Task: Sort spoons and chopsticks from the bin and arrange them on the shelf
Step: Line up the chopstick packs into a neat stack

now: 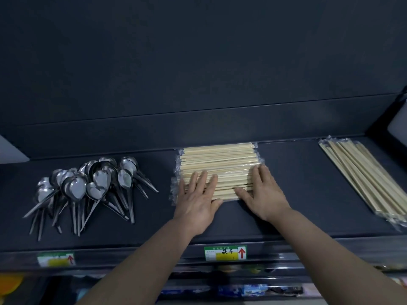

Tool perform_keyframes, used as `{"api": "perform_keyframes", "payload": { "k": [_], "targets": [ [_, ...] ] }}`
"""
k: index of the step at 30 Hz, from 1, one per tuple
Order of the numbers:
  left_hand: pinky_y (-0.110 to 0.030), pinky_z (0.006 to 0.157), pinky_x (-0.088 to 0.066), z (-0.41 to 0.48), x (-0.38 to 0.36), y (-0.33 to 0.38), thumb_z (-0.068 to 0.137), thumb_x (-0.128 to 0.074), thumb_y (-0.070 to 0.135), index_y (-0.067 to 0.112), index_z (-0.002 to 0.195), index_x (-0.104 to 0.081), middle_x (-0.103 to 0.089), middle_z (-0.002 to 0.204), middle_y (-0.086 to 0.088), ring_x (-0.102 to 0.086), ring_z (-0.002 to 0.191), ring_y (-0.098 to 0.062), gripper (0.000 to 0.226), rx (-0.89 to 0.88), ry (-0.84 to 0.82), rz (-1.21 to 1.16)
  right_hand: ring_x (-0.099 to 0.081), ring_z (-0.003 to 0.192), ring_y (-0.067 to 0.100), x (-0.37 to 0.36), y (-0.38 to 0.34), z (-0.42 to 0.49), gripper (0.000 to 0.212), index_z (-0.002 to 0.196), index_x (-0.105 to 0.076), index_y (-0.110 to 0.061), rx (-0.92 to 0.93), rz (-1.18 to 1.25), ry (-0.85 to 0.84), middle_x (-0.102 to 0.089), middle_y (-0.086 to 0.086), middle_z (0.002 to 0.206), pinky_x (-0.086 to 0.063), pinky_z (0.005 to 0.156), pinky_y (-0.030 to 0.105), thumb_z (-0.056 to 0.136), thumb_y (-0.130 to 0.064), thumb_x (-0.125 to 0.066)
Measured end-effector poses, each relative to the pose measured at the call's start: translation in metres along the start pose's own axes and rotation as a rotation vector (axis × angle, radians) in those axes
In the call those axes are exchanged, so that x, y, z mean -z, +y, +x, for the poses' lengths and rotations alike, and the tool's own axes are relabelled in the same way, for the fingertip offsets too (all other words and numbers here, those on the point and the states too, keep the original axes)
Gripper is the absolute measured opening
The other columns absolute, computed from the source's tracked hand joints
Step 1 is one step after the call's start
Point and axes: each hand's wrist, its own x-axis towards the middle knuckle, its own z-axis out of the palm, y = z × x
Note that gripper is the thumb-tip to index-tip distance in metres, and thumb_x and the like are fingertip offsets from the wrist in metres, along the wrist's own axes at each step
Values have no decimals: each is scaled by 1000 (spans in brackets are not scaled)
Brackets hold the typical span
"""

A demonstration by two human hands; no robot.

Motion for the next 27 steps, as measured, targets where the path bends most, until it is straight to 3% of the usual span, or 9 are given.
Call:
{"api": "perform_keyframes", "payload": {
  "k": [6, 9, 11, 13, 16, 22, 27],
  "targets": [
    [-52, 116, 16, 3, 0, 10, 101, -13, 53, 29, 152, 15, 23, 159, 4, 25, 146, -19, 62, -8, -23, -17, 25, 144, 18, -4, 1, -3, 70, 153, 9, -26, 117, -180, 4, 19, 1, 159, 16, 114, 46, 96, -62, -8],
    [-51, 117, 14, -4, -1, 6, 101, -13, 55, 27, 152, 16, 24, 159, 4, 26, 145, -17, 65, -35, -23, -14, 27, 142, 16, -13, 2, -9, 80, 152, 16, -26, 181, -228, -6, 22, -1, 158, 14, 115, 46, 80, -62, 15],
    [-51, 117, 16, -8, -2, 3, 100, -12, 56, 28, 152, 16, 26, 158, 6, 27, 145, -17, 66, -27, -22, -18, 27, 142, 16, -16, 3, -10, 82, 151, 17, -26, 176, -237, 6, 21, -2, 158, 13, 116, 47, 76, -59, 19],
    [-51, 115, 17, -7, -2, 1, 99, -12, 57, 30, 151, 16, 26, 157, 8, 27, 145, -17, 65, -28, -26, -30, 25, 143, 17, -16, 1, -11, 78, 152, 16, -26, 170, -240, 16, 19, -1, 159, 12, 116, 48, 81, -58, 15],
    [-51, 117, 15, 0, 1, -4, 101, -14, 55, 31, 152, 14, 22, 159, 6, 24, 146, -17, 63, -67, -21, -32, 20, 145, 20, -13, -2, -11, 63, 152, 15, -23, 140, -263, -4, 17, 1, 160, 11, 116, 49, 99, -51, -5],
    [-49, 118, 13, 4, 10, 6, 104, -21, 46, 29, 153, 8, 15, 161, 6, 20, 147, -15, 60, -61, 8, -135, 18, 146, 20, -3, -2, -13, 61, 153, 11, -24, 151, -211, -13, 15, 1, 160, 11, 116, 49, 102, -47, -13],
    [-39, 122, 0, 19, 19, 46, 104, -35, 28, 23, 151, -27, -14, 162, 2, -5, 149, -17, 48, -121, 144, -202, 2, 149, 17, 15, 25, -22, 52, 152, -20, -22, 149, -146, 88, -10, -2, 161, -1, 119, 43, 104, -40, -22]
  ]
}}
